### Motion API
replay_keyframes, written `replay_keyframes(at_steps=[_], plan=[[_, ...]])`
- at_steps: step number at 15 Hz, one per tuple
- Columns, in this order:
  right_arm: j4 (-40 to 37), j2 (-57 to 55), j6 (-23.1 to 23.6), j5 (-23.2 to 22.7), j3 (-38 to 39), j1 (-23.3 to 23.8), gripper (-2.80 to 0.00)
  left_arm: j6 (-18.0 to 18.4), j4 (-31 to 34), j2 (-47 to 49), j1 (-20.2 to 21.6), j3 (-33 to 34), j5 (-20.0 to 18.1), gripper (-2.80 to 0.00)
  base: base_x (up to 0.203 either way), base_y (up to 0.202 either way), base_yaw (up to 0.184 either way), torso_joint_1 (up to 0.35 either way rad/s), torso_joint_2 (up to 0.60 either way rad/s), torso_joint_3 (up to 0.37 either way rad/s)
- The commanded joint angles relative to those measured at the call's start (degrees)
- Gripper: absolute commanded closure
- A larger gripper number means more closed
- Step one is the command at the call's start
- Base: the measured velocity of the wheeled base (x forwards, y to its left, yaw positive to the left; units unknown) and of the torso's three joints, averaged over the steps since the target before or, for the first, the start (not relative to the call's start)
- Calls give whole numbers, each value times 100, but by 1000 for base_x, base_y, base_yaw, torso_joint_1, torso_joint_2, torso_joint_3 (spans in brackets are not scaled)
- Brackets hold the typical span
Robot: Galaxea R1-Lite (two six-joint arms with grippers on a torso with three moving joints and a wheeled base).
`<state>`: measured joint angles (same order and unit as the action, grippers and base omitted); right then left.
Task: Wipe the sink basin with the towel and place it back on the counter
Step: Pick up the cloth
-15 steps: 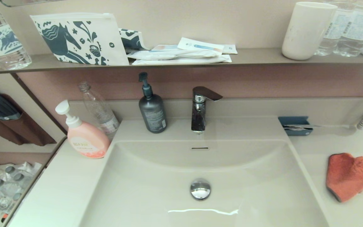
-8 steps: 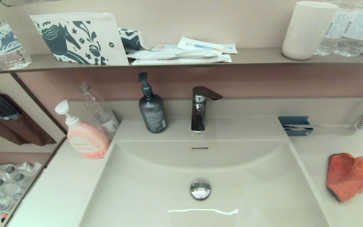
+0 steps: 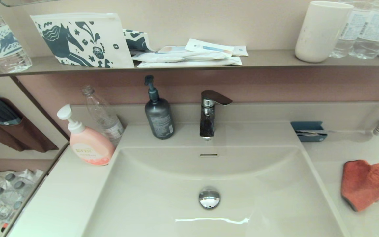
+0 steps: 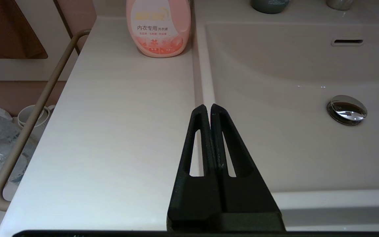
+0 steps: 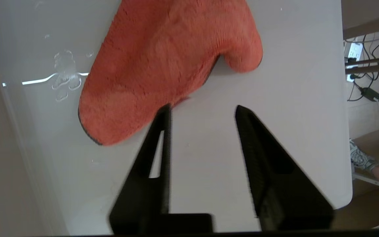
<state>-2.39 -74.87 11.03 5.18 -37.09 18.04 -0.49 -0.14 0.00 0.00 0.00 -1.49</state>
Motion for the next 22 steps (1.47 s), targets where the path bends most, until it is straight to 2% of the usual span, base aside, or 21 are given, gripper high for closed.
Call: replay_keyframes(at_steps=[1, 6, 10, 16, 17, 22], plan=[[-46, -324, 120, -6, -218, -11, -280, -4, -3, 9, 0, 0, -1, 0, 0, 0, 0, 0, 0, 0], [-39, -1037, 502, 0, -363, 56, -280, -3, -3, 9, 0, 0, -1, 0, 0, 0, 0, 0, 0, 0], [738, -1403, 506, -155, -368, 76, -280, -4, -3, 9, 0, 0, -1, 0, 0, 0, 0, 0, 0, 0], [1371, -1956, 567, -385, -347, 59, -280, -2, -3, 9, 0, 0, -1, 0, 0, 0, 0, 0, 0, 0], [1379, -1996, 567, -397, -319, 60, 0, -3, -3, 9, 0, 0, -1, 0, 0, 0, 0, 0, 0, 0], [1381, -2003, 558, -413, -264, 97, 0, -4, -3, 9, 0, 0, -4, 0, 0, 0, 0, 0, 0, 0]])
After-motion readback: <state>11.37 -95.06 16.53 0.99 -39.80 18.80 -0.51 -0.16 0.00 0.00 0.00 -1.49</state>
